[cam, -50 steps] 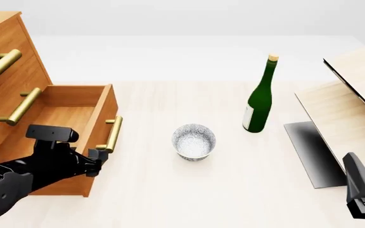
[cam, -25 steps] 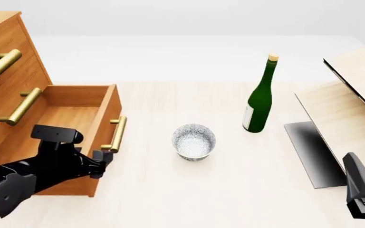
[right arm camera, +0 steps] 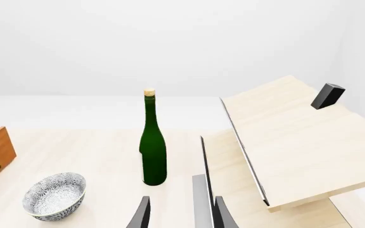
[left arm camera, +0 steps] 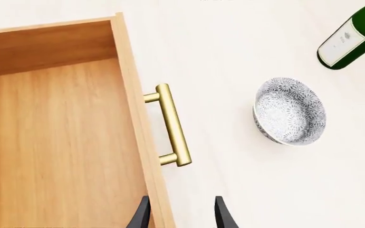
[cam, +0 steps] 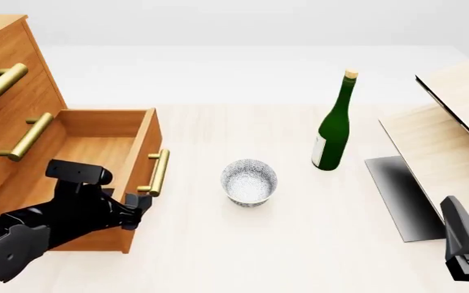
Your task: Put the bowl in the bottom drawer of the cabinet and close it.
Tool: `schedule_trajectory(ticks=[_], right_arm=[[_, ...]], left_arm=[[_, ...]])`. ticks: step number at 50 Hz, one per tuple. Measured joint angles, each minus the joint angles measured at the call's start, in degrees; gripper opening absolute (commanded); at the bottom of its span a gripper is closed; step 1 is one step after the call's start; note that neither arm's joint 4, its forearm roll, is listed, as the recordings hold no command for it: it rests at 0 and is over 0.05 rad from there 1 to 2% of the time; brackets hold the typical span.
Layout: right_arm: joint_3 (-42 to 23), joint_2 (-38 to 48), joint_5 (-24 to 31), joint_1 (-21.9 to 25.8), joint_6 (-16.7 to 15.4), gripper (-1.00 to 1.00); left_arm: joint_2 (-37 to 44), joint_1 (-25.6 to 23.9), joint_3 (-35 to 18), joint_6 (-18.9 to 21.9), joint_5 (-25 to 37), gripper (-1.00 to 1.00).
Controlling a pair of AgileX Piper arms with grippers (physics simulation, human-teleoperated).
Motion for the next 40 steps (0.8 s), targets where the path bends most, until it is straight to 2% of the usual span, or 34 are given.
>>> schedule_trajectory(ticks=[24, 40], right_arm=[[0.00, 0.01, 0.00, 0.00, 0.00, 1.00], [0.00, 0.00, 0.00, 0.00, 0.00, 1.00]], left_arm=[[-1.53, -0.68, 0.36, 2.12, 0.36, 1.00], [-6.10, -0.92, 0.33, 2.30, 2.83, 1.00]])
